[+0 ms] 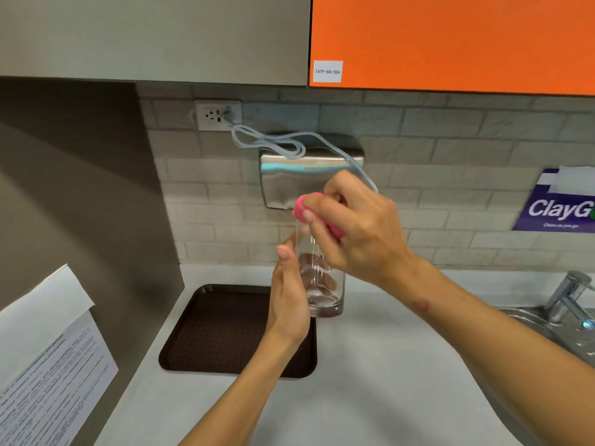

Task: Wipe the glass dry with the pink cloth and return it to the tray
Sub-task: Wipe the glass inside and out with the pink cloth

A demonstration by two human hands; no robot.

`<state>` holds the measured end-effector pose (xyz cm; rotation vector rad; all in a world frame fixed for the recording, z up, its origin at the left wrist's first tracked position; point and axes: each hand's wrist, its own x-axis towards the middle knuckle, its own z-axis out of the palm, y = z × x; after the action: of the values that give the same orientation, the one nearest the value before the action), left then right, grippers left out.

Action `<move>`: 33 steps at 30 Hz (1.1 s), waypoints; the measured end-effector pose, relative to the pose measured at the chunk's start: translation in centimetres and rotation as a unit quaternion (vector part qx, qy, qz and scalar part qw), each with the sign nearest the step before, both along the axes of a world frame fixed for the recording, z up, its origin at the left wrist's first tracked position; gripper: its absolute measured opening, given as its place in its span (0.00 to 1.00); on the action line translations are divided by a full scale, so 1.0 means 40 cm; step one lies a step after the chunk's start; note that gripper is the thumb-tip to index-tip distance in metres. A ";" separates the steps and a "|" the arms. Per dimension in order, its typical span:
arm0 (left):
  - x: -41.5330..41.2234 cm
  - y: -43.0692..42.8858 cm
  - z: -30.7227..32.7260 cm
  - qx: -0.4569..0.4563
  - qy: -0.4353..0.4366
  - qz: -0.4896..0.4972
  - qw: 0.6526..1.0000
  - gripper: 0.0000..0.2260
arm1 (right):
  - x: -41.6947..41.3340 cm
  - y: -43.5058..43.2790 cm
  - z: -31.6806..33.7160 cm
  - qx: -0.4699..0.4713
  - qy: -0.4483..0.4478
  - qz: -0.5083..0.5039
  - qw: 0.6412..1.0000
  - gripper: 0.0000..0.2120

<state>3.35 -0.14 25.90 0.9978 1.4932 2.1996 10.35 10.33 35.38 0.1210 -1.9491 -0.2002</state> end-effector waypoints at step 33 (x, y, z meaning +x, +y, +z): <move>-0.001 -0.015 0.024 0.044 -0.107 -0.058 0.992 0.52 | -0.047 0.018 -0.055 -0.250 0.137 0.091 0.954 0.06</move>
<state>3.32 -0.74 26.86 0.8209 1.2243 2.2256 8.47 11.05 33.18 -0.0606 -1.6446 0.3816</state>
